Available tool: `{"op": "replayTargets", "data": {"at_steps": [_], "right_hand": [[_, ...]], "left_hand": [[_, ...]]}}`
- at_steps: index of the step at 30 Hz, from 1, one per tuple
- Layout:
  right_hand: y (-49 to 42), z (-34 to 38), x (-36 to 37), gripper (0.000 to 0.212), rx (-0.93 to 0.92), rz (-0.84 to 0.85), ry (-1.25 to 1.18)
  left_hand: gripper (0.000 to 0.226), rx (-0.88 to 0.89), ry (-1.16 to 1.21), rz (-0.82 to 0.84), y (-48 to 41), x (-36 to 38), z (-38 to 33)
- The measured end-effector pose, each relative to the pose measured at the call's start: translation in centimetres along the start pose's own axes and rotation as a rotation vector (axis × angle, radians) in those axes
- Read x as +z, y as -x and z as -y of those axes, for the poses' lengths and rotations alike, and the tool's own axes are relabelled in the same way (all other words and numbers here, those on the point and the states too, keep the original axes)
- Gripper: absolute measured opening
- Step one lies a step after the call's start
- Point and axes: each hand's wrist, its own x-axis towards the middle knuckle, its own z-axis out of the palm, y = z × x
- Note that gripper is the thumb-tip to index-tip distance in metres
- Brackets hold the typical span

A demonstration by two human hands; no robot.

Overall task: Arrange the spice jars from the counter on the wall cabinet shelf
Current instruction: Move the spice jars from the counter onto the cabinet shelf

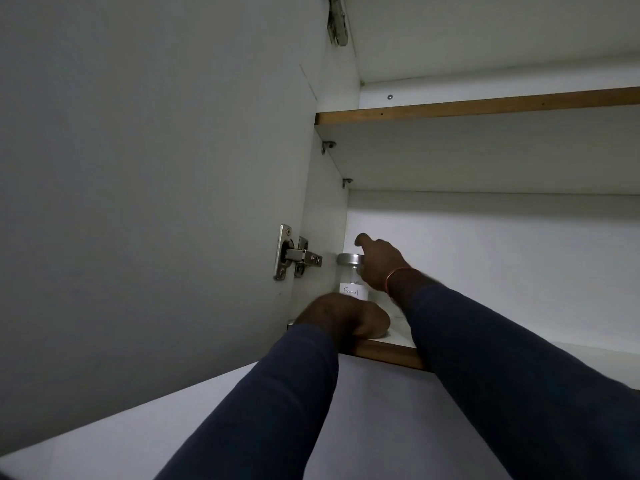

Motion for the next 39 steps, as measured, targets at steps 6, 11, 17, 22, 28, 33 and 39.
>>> {"op": "replayTargets", "data": {"at_steps": [6, 11, 17, 22, 28, 33, 39], "right_hand": [[0.3, 0.6, 0.1, 0.054, -0.123, 0.162, 0.034], [0.7, 0.6, -0.3, 0.063, -0.149, 0.232, 0.100], [4.2, 1.7, -2.3, 0.029, -0.139, 0.190, 0.002], [9.6, 1.1, -5.6, 0.025, -0.108, 0.249, -0.065], [19.2, 2.3, -10.3, 0.023, -0.106, 0.200, -0.102], [29.9, -0.2, -11.4, 0.024, -0.168, 0.052, -0.236], [50.6, -3.9, -4.9, 0.022, 0.155, 0.525, -0.360]], "left_hand": [[0.041, -0.043, 0.056, -0.029, -0.5, 0.2, -0.1], [0.041, 0.026, 0.077, -0.092, 0.0, 0.0, 0.6], [0.023, 0.073, 0.278, -0.438, 0.2, -0.2, 2.3], [0.025, 0.176, 0.344, -0.740, 2.8, 0.1, 1.8], [0.034, 0.388, 0.390, -0.935, 7.1, 2.0, -0.3], [0.023, 0.554, 0.700, -0.920, 15.5, 10.8, -5.2], [0.022, 0.347, 0.839, -0.303, 25.4, 31.9, -6.2]]}}
